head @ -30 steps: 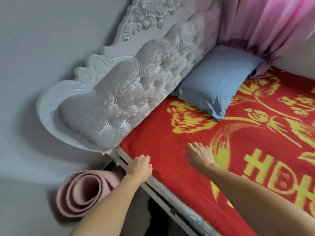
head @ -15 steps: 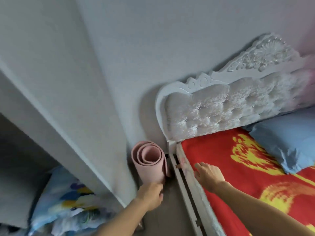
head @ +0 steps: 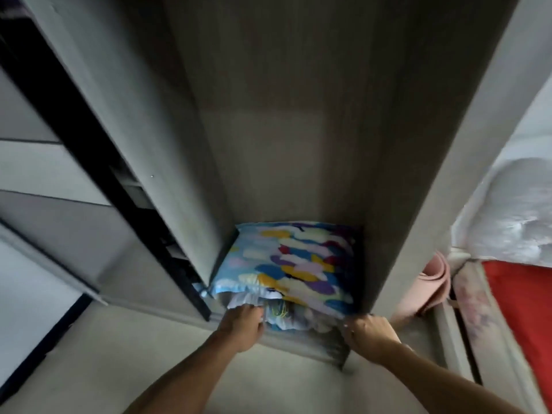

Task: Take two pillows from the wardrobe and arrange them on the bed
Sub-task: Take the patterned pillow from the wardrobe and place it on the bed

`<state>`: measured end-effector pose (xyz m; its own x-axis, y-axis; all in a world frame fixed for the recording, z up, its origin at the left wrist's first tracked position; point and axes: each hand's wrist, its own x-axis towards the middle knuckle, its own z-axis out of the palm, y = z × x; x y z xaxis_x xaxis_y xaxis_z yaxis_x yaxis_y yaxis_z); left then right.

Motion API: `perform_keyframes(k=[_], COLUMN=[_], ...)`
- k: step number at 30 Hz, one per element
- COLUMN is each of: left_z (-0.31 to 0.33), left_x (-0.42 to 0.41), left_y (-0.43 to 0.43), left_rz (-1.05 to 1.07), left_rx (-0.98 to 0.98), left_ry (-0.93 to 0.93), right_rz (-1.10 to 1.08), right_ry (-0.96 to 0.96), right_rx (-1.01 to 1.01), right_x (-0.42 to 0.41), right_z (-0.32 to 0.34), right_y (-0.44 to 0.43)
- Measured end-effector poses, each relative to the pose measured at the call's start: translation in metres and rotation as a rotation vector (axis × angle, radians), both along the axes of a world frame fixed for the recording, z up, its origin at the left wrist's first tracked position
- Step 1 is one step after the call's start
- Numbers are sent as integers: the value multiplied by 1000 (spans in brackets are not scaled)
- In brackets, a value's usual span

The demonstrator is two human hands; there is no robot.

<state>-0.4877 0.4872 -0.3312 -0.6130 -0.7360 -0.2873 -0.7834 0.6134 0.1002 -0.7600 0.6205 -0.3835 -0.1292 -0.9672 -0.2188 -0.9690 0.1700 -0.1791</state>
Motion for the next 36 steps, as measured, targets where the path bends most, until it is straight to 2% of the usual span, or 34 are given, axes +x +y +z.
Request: perform_keyframes(k=[4, 9, 14, 20, 27, 30, 36], left_z=[-9, -26, -58, -106, -186, -233, -349], left_x=[61, 86, 94, 79, 29, 10, -19], left_y=[-35, -61, -96, -179, -286, -316, -356], left_rz=[91, 204, 219, 194, 227, 264, 63], left_rx=[27, 107, 182, 231, 317, 333, 283], left_ry=[-40, 31, -19, -92, -81, -44, -98], right_rz=[67, 91, 71, -6, -56, -100, -258], right_ry=[49, 104, 92, 47, 82, 78, 100], right_rx=[5, 13, 111, 237, 349, 316, 334], right_x=[49, 68, 72, 63, 47, 42, 33], right_z=[10, 2, -40, -111, -200, -240, -329], right_y=[-58, -112, -155, -224, -313, -339, -368])
